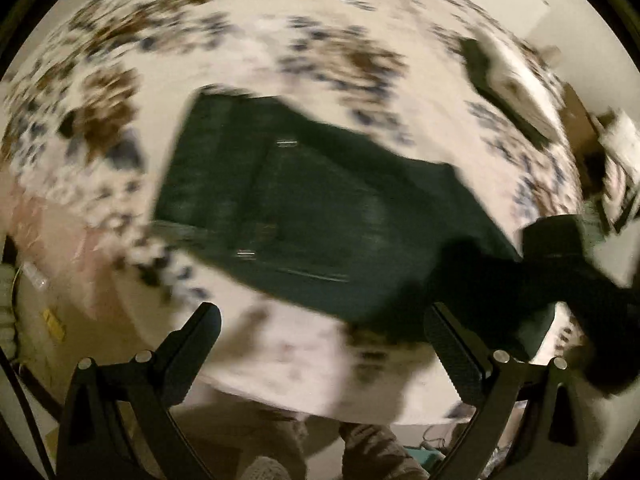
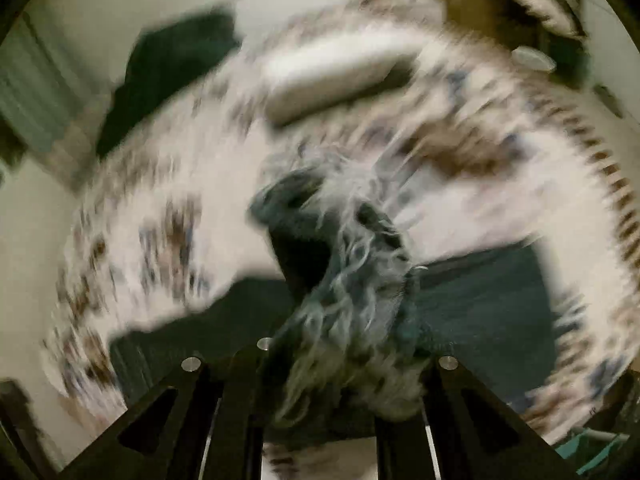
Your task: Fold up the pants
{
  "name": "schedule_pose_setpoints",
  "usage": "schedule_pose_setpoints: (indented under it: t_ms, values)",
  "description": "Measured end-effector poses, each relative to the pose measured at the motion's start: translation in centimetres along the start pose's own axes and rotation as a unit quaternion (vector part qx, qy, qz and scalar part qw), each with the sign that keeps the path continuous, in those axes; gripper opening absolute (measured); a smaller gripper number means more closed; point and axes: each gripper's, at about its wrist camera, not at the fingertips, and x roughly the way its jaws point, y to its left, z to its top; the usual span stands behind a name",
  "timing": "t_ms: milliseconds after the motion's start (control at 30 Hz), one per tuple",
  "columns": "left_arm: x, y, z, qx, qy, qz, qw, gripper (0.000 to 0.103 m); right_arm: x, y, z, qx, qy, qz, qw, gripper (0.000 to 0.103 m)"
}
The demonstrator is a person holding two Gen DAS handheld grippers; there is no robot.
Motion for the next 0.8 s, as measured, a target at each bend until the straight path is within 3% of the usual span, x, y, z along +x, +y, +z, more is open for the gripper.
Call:
schedule_pose_setpoints:
  t_ms: [33, 67, 100, 167, 300, 433, 500, 600, 633, 667, 733, 767, 800]
  values:
    - [0.1, 1.4, 0.1, -0.007, 0.0, 0.003, 1.0, 0.103, 2.9, 1.0, -1.0, -0.006, 0.039, 0.006, 0.999, 0.023]
    - [0.3, 2.4, 0.2, -0.014, 0.0, 0.005, 0.9999, 0.103, 5.7, 1.8, -2.1, -0.014, 0.093, 0.016, 0.995, 0.035]
    - [0.5, 3.3, 0.4, -0.025, -0.002, 0.008, 0.9997, 0.103, 7.5, 2.3, -3.3, -0.019, 0.135, 0.038, 0.99, 0.055]
    - [0.5, 4.2, 0.8, -0.036, -0.004, -0.001, 0.9993, 0.103, 7.5, 1.3, -4.4, -0.001, 0.16, 0.108, 0.981, 0.076]
    - [1.2, 1.9, 2.0, -0.023, -0.005, -0.039, 0.999, 0.103, 1.4, -3.9, -3.8, 0.021, 0.141, 0.149, 0.978, 0.078]
    - [4.2, -3.6, 3.4, 0.04, 0.022, -0.072, 0.9964, 0.103, -4.2, -13.3, -1.9, 0.038, 0.114, 0.053, 0.991, 0.078]
    - [7.3, -7.3, 3.9, 0.091, 0.042, -0.06, 0.9932, 0.103, -4.8, -18.6, -0.8, 0.046, 0.111, 0.009, 0.993, 0.078]
    - [10.9, -10.7, 4.1, 0.141, 0.073, -0.051, 0.9859, 0.102, -2.9, -24.6, 0.9, 0.048, 0.14, 0.002, 0.989, 0.078]
    - [11.7, -11.6, 4.1, 0.156, 0.076, -0.051, 0.9834, 0.093, -1.9, -25.7, 1.6, 0.048, 0.156, 0.006, 0.987, 0.078]
    - [12.3, -12.5, 4.0, 0.173, 0.076, -0.052, 0.9805, 0.074, -0.6, -26.7, 1.8, 0.043, 0.17, 0.019, 0.984, 0.078]
    - [12.5, -13.9, 3.5, 0.206, 0.064, -0.033, 0.976, 0.055, 1.0, -27.6, 2.3, 0.038, 0.179, 0.061, 0.981, 0.077]
    - [12.3, -14.1, 3.4, 0.215, 0.056, -0.032, 0.9744, 0.031, 1.4, -27.6, 2.5, 0.032, 0.177, 0.074, 0.981, 0.059]
    - [12.1, -14.2, 3.5, 0.215, 0.056, -0.038, 0.9742, 0.024, 1.6, -27.0, 2.6, 0.021, 0.176, 0.076, 0.981, 0.039]
